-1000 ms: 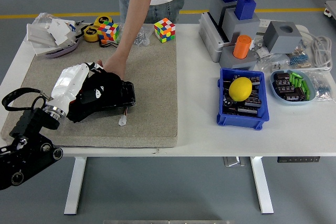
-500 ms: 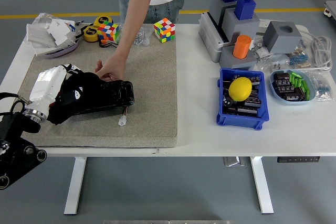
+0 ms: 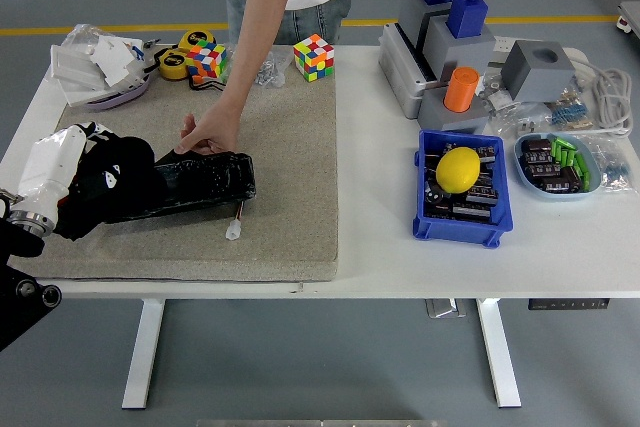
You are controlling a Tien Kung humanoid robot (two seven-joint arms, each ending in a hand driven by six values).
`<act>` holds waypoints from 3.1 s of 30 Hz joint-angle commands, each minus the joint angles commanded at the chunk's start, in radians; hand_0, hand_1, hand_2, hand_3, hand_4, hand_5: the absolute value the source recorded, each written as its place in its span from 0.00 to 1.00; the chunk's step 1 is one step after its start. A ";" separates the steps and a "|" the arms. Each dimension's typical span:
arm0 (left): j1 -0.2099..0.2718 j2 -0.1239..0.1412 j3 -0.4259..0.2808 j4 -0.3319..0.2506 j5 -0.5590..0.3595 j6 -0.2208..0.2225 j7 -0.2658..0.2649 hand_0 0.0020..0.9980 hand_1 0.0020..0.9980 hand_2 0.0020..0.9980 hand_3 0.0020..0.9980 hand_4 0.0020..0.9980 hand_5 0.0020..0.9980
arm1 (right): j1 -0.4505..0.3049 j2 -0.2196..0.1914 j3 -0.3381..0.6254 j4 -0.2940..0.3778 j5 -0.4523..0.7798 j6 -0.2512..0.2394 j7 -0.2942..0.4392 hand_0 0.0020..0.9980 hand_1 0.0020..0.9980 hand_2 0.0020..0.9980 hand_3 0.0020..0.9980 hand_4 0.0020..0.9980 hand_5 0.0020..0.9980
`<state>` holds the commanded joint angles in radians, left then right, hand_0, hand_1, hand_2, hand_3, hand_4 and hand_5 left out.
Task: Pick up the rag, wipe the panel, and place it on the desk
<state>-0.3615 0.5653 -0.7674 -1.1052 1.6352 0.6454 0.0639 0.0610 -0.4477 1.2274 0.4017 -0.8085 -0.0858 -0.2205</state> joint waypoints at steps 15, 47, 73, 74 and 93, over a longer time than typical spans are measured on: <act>0.047 0.013 -0.127 0.013 0.005 0.000 -0.015 0.19 0.13 0.55 0.56 0.46 0.00 | 0.005 0.002 0.005 0.001 0.000 -0.003 0.000 0.76 0.62 0.70 0.60 0.98 0.59; 0.053 -0.020 -0.129 0.187 -0.155 0.000 -0.191 0.35 0.50 0.59 0.59 0.75 0.11 | 0.001 0.006 0.008 0.008 -0.005 -0.006 -0.002 0.76 0.62 0.70 0.60 0.98 0.59; 0.067 -0.002 -0.157 0.171 -0.136 0.000 -0.115 0.40 0.62 0.75 0.77 1.00 0.34 | 0.000 0.008 0.008 0.008 -0.008 -0.008 -0.001 0.76 0.61 0.70 0.60 0.98 0.59; 0.067 0.000 -0.160 0.163 -0.137 0.000 -0.117 0.40 0.62 0.75 0.77 1.00 0.34 | 0.000 0.008 0.008 0.007 -0.008 -0.008 0.000 0.76 0.61 0.70 0.60 0.98 0.59; 0.093 0.040 -0.257 0.018 -0.139 -0.009 -0.101 0.40 0.62 0.75 0.78 1.00 0.50 | 0.005 0.007 0.011 0.003 -0.012 -0.005 -0.002 0.76 0.61 0.70 0.60 0.98 0.59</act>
<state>-0.2682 0.6055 -1.0248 -1.0868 1.4958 0.6365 -0.0369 0.0662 -0.4405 1.2382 0.4043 -0.8204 -0.0908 -0.2223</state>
